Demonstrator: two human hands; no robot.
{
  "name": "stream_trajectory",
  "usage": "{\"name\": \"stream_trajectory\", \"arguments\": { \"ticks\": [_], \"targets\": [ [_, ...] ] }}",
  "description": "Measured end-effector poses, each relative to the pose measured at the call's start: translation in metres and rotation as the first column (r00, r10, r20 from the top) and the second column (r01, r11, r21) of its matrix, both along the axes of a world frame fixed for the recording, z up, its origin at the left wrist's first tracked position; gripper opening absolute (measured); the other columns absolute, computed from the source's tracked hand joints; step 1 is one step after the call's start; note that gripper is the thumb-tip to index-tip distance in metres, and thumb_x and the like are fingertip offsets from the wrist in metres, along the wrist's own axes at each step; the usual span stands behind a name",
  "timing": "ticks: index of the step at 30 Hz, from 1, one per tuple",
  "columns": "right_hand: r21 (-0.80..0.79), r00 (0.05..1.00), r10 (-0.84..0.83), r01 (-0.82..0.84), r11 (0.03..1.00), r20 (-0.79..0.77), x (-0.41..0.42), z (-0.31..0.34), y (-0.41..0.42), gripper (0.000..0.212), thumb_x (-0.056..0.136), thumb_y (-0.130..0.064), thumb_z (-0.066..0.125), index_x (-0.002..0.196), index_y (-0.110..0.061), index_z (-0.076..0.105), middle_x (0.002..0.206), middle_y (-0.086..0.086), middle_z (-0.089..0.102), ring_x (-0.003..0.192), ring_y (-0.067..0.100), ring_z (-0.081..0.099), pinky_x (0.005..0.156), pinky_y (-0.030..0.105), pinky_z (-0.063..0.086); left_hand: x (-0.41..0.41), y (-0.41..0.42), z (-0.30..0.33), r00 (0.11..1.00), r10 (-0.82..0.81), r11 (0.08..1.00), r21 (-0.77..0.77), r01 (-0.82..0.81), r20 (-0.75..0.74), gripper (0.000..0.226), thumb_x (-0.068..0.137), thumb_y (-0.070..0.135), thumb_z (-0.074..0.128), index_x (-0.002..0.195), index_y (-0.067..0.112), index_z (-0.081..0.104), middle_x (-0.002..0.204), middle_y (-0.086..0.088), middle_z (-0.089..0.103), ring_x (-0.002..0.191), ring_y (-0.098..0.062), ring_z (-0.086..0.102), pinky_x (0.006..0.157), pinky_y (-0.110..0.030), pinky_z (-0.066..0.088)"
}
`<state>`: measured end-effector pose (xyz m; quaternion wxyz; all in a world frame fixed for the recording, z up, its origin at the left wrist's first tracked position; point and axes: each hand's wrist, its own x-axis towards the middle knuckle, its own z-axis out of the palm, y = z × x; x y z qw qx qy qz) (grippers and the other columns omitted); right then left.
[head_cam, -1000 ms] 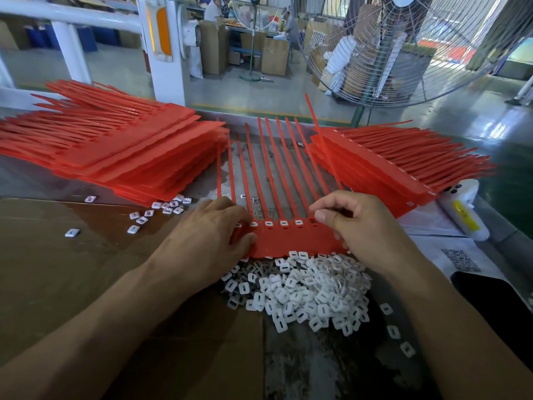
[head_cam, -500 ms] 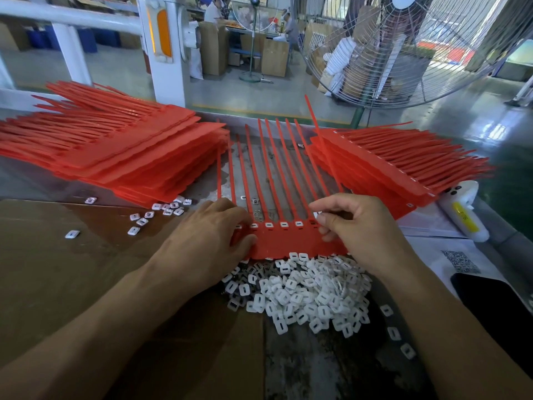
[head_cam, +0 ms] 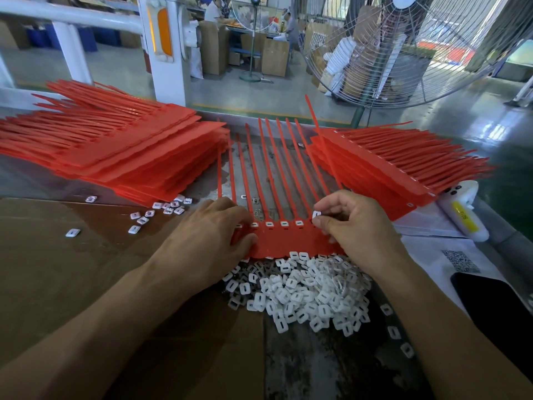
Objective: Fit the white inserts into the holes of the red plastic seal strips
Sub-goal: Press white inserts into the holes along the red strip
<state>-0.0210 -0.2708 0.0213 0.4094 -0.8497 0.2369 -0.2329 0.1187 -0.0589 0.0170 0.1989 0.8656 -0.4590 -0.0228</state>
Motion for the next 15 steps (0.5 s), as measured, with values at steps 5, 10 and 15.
{"name": "stream_trajectory", "arguments": {
  "ticks": [5,10,15],
  "targets": [
    [-0.016,1.000,0.023,-0.023,1.000,0.016,-0.0009,-0.0005,-0.0010,0.026,0.093,-0.015,0.075,0.100,-0.040,0.074,0.094,-0.023,0.070,0.082,-0.003,0.068,0.071,0.022,0.049,-0.0003,-0.0002,0.0006,1.000,-0.001,1.000,0.001,0.001,0.007,0.043,0.095,0.057,0.049,0.134,0.039,0.053,0.135,0.014,0.048,0.128,-0.009,0.042,0.111,-0.039,0.039],
    [0.037,0.999,0.015,-0.017,0.999,0.035,-0.0013,-0.0021,-0.0018,0.027,0.093,-0.008,0.074,0.103,-0.033,0.078,0.087,-0.022,0.075,0.073,0.002,0.072,0.063,0.015,0.053,-0.0009,0.0001,0.0010,1.000,-0.004,1.000,0.000,0.004,0.002,0.045,0.094,0.058,0.047,0.134,0.039,0.053,0.134,0.015,0.048,0.128,-0.008,0.042,0.111,-0.039,0.040],
    [0.061,0.999,-0.031,0.029,0.998,0.044,-0.0010,-0.0029,-0.0049,0.020,0.095,-0.012,0.072,0.102,-0.031,0.075,0.079,-0.013,0.077,0.063,0.009,0.072,0.056,0.013,0.053,-0.0013,0.0002,0.0006,1.000,-0.006,1.000,-0.015,0.006,0.010,0.042,0.096,0.055,0.050,0.134,0.037,0.055,0.133,0.015,0.050,0.126,-0.009,0.043,0.110,-0.038,0.040]
  ]
}}
